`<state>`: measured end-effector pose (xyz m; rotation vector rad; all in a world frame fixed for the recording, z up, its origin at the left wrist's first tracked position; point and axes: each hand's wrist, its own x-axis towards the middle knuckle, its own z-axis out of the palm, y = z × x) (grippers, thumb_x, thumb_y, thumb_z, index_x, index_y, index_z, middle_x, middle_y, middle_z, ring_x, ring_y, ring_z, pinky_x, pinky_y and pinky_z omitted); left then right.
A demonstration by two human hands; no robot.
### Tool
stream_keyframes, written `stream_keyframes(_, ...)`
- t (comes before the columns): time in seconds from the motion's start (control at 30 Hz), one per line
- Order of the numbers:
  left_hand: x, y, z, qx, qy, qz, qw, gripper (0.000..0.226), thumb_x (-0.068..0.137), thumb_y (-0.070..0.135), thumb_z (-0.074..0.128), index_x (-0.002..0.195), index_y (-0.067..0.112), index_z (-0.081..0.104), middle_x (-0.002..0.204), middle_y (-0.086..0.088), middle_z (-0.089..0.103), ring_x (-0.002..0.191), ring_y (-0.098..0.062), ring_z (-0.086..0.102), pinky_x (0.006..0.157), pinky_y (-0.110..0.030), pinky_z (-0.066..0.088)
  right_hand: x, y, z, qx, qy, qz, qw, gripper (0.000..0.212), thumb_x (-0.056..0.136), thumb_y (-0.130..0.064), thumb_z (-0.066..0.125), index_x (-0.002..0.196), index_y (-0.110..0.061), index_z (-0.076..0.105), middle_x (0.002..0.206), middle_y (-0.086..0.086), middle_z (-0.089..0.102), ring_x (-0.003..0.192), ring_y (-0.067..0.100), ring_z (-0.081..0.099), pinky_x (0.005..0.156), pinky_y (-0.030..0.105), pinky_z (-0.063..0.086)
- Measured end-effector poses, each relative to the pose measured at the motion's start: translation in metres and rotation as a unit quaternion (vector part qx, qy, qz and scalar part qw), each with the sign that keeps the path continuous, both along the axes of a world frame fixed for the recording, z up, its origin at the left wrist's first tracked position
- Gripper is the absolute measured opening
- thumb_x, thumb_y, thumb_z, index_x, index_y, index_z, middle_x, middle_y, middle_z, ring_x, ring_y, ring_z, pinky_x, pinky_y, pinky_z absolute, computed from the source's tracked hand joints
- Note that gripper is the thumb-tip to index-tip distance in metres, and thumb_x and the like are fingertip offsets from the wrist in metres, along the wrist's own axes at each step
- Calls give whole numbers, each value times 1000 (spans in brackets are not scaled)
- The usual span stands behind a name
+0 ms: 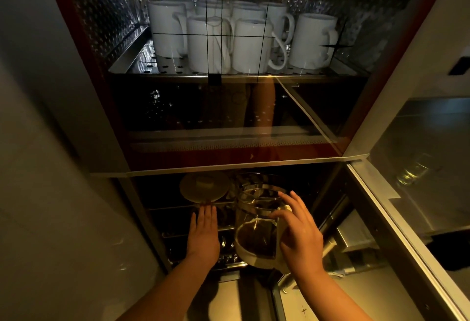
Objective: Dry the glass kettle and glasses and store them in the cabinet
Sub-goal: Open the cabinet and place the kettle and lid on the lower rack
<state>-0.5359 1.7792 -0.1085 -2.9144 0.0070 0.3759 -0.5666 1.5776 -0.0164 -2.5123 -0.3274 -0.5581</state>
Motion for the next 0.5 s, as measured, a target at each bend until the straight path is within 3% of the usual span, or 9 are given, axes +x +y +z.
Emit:
stream_keyframes(0.23,4,2,1,-17,10,6,1000,80,96,25,41,146,3,-18,155,-19,-21,143,-33,-17,116,-46,-8,-1,1,-2,10,-6,2,1000,47,57,-6,80,93,-31,62,136,-9,49,135,19,36,77,44,55)
stream_keyframes(0.5,8,5,5,-39,27,6,999,77,96,25,39,148,4,-14,157,-17,-14,145,-32,-12,118,-45,-6,0,0,-6,10,-19,2,1000,47,60,-10,79,95,-34,59,138,-16,41,136,16,33,82,38,50)
